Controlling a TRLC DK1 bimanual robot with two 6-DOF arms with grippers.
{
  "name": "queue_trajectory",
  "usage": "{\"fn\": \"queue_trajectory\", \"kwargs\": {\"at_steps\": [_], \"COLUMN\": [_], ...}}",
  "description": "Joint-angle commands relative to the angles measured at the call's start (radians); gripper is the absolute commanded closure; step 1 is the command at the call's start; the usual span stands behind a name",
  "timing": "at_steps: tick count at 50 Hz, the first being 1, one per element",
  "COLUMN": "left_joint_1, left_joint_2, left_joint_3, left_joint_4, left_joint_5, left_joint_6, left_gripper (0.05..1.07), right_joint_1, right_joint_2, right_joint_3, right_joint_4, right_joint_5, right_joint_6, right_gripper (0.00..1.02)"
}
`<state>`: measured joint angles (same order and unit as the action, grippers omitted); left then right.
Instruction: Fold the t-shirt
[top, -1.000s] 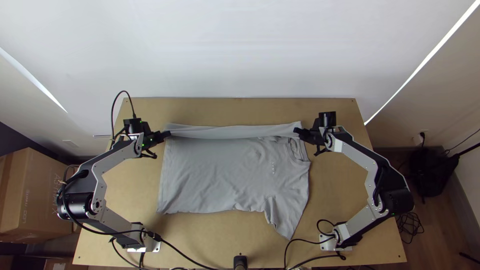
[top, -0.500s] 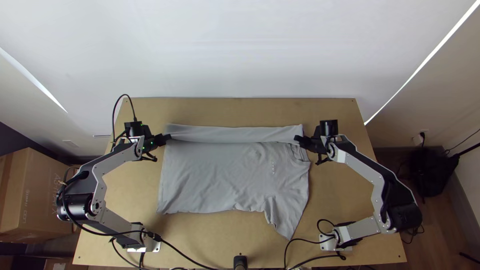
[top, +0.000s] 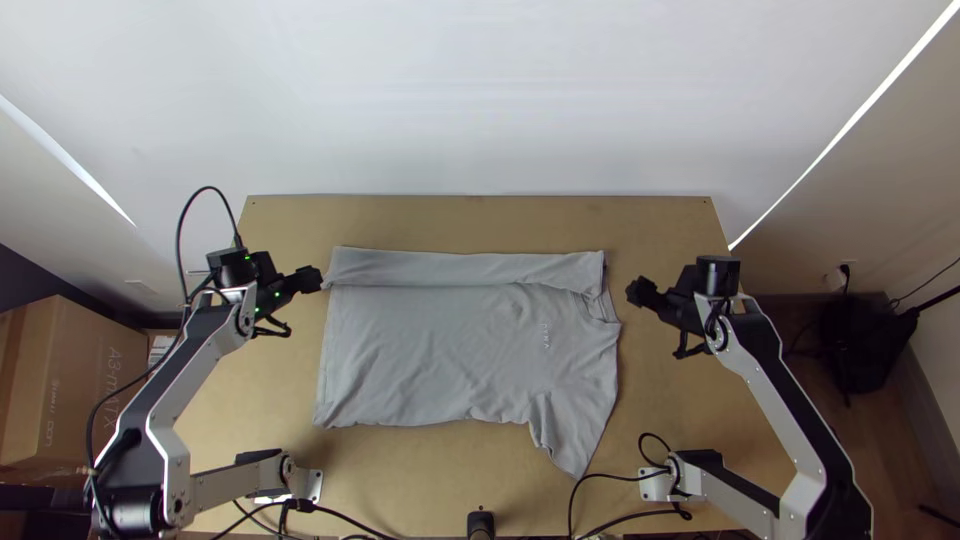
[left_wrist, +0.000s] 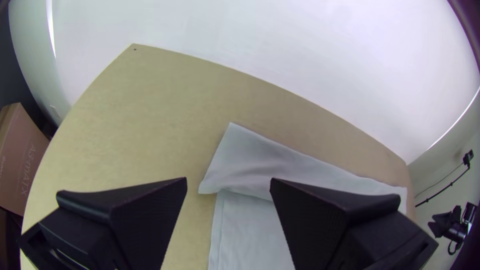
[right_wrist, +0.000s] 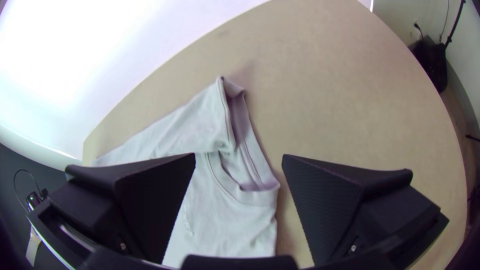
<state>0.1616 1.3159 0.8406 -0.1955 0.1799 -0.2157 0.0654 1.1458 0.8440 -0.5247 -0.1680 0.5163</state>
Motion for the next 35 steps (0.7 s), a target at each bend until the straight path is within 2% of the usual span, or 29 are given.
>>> {"fn": "queue_trajectory", "kwargs": {"at_steps": [1,3,7,10,13,15,24,35], "left_joint_1": [0.015,0.019,0.027,0.033,0.036,0.038,0.039,0.038], "left_joint_2": [-0.099,-0.129,-0.176,-0.204,-0.225,-0.234,-0.257,-0.261], "left_joint_3": [-0.023,-0.021,-0.017,-0.015,-0.017,-0.015,-0.011,0.011], "left_joint_4": [-0.05,-0.074,-0.117,-0.14,-0.156,-0.167,-0.185,-0.2], "left_joint_5": [0.029,0.032,0.041,0.055,0.059,0.059,0.063,0.063], "left_joint_6": [0.026,0.027,0.03,0.033,0.033,0.033,0.033,0.032], "left_gripper": [0.26,0.26,0.26,0.26,0.26,0.26,0.26,0.26], "right_joint_1": [-0.006,-0.006,-0.007,-0.007,-0.009,-0.009,-0.007,0.01], "right_joint_2": [-0.07,-0.084,-0.103,-0.113,-0.123,-0.124,-0.075,0.022], "right_joint_3": [-0.031,-0.037,-0.042,-0.059,-0.091,-0.118,-0.192,-0.215], "right_joint_4": [-0.129,-0.182,-0.297,-0.356,-0.37,-0.371,-0.371,-0.379], "right_joint_5": [0.001,-0.004,-0.008,-0.039,-0.065,-0.091,-0.11,-0.133], "right_joint_6": [-0.006,-0.018,-0.062,-0.098,-0.124,-0.153,-0.197,-0.21], "right_gripper": [0.09,0.06,0.06,0.07,0.07,0.11,0.13,0.44]}}
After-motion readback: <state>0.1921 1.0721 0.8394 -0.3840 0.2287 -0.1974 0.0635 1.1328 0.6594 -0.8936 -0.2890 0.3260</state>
